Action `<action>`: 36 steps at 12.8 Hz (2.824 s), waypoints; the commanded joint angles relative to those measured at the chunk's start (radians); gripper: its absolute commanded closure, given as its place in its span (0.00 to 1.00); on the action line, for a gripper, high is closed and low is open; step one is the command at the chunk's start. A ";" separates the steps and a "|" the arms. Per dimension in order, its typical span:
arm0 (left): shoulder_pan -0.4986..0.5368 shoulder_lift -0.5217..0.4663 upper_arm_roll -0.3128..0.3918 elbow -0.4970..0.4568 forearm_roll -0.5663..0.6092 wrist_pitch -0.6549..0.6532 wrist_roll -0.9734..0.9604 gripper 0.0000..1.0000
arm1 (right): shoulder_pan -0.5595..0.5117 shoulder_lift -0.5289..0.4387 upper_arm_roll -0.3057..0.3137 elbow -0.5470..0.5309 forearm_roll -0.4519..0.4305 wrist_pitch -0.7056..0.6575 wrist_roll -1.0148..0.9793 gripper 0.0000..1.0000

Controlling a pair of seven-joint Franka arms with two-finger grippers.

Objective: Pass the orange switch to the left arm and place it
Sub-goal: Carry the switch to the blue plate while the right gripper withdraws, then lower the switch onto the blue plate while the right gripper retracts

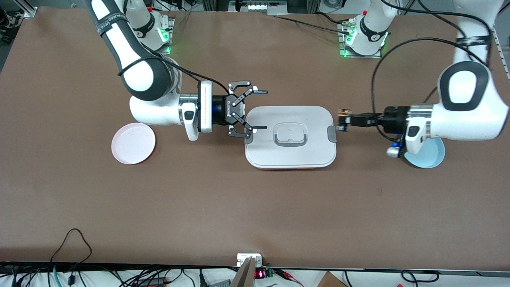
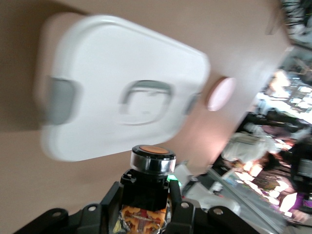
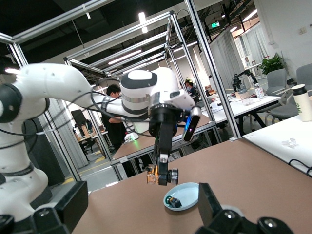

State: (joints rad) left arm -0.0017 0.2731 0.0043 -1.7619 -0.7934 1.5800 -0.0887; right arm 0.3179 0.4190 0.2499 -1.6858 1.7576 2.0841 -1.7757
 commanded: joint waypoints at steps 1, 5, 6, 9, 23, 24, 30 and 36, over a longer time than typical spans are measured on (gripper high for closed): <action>0.071 -0.014 -0.010 0.007 0.271 -0.063 0.058 1.00 | -0.026 -0.068 0.003 -0.049 -0.094 -0.019 0.111 0.00; 0.091 0.009 -0.010 0.030 0.687 -0.039 0.112 1.00 | -0.042 -0.091 0.003 -0.049 -0.229 -0.021 0.254 0.00; 0.106 0.027 -0.010 0.019 0.750 0.004 0.124 1.00 | -0.045 -0.092 0.003 -0.048 -0.274 -0.030 0.313 0.00; 0.123 0.122 -0.007 0.004 0.978 0.112 0.156 1.00 | -0.088 -0.111 0.003 -0.040 -0.424 -0.061 0.586 0.00; 0.292 0.371 -0.007 0.001 1.148 0.518 0.195 0.92 | -0.148 -0.193 -0.116 0.143 -1.618 -0.660 1.949 0.00; 0.292 0.377 -0.007 0.001 1.148 0.526 0.195 0.87 | -0.148 -0.198 -0.116 0.146 -1.721 -0.689 1.949 0.00; 0.284 0.290 -0.009 0.009 1.120 0.513 0.188 0.00 | -0.183 -0.232 -0.234 0.205 -1.913 -0.509 1.940 0.00; 0.137 0.007 -0.024 0.009 0.926 0.372 0.179 0.00 | -0.298 -0.281 -0.239 0.143 -1.825 -0.506 1.832 0.00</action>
State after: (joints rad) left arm 0.2048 0.4044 -0.0294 -1.7222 0.1905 2.0155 0.0888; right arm 0.0203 0.1851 0.0069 -1.4854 -0.0845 1.5749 0.0691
